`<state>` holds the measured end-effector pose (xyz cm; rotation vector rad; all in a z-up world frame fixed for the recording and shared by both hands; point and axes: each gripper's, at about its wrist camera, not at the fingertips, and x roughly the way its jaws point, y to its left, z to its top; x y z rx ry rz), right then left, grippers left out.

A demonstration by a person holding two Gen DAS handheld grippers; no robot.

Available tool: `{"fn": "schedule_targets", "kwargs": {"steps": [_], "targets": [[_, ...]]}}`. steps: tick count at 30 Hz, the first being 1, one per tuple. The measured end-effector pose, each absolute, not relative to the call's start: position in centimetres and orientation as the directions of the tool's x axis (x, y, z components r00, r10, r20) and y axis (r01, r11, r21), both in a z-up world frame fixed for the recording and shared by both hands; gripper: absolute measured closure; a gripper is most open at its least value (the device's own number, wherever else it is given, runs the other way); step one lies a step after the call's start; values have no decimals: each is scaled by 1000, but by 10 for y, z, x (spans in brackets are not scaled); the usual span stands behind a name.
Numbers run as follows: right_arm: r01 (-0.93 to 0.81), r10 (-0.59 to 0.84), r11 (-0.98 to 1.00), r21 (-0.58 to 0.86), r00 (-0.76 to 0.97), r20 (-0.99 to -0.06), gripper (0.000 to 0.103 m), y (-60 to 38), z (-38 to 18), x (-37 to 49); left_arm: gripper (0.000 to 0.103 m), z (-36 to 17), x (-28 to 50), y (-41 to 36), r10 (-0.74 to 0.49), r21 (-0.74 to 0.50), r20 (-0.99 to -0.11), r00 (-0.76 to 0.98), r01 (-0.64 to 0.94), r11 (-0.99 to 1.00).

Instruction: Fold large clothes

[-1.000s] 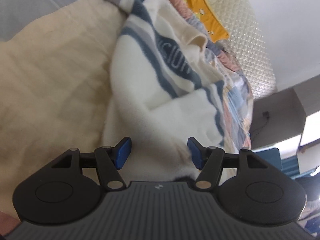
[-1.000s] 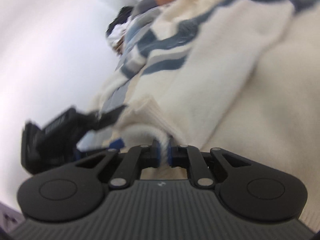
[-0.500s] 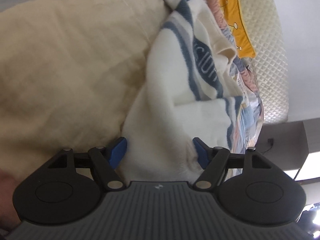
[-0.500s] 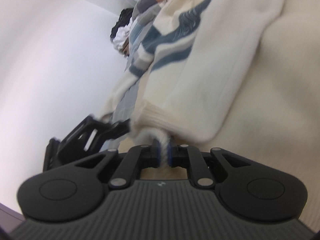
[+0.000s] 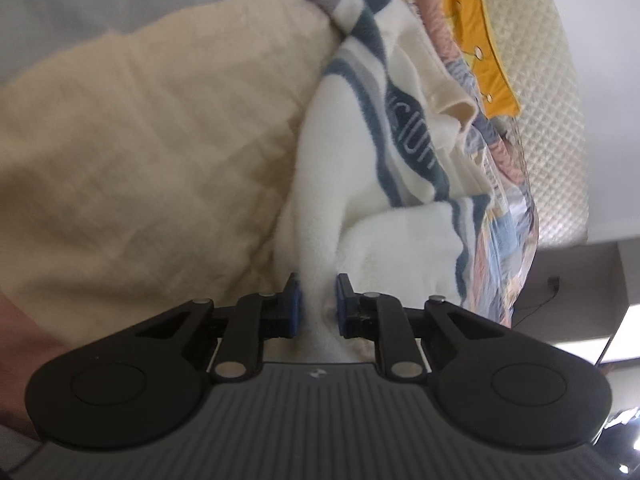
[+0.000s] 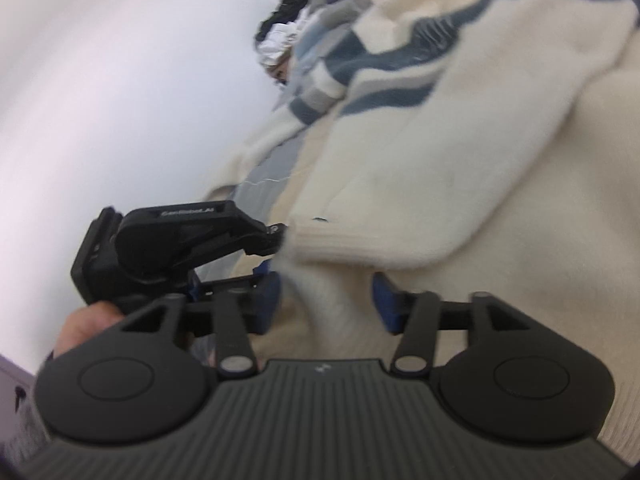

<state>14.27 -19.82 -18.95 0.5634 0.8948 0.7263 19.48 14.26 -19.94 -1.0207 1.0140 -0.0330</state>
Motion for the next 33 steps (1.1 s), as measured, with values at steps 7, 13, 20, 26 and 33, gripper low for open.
{"fn": "schedule_targets", "kwargs": {"steps": [7,13,20,26,33], "targets": [[-392,758,646,656,433,-488,44,-199,-174,134,90,-187,189,147,-372,-605,-769,519,-405,686],[-367,682,728,579,471,-560,44,-195,-179,140,89,-195,184,137,-361,-595,-779,513,-423,683],[-243,548,824,511,571,-612,44,-217,-183,153,70,-195,169,127,-364,-588,-791,491,-447,675],[-154,503,843,516,566,-653,45,-228,-194,162,62,-185,159,118,-396,-566,-802,447,-358,743],[-110,486,845,524,567,-665,46,-231,-198,164,57,-188,154,104,-391,-529,-827,403,-327,783]]}}
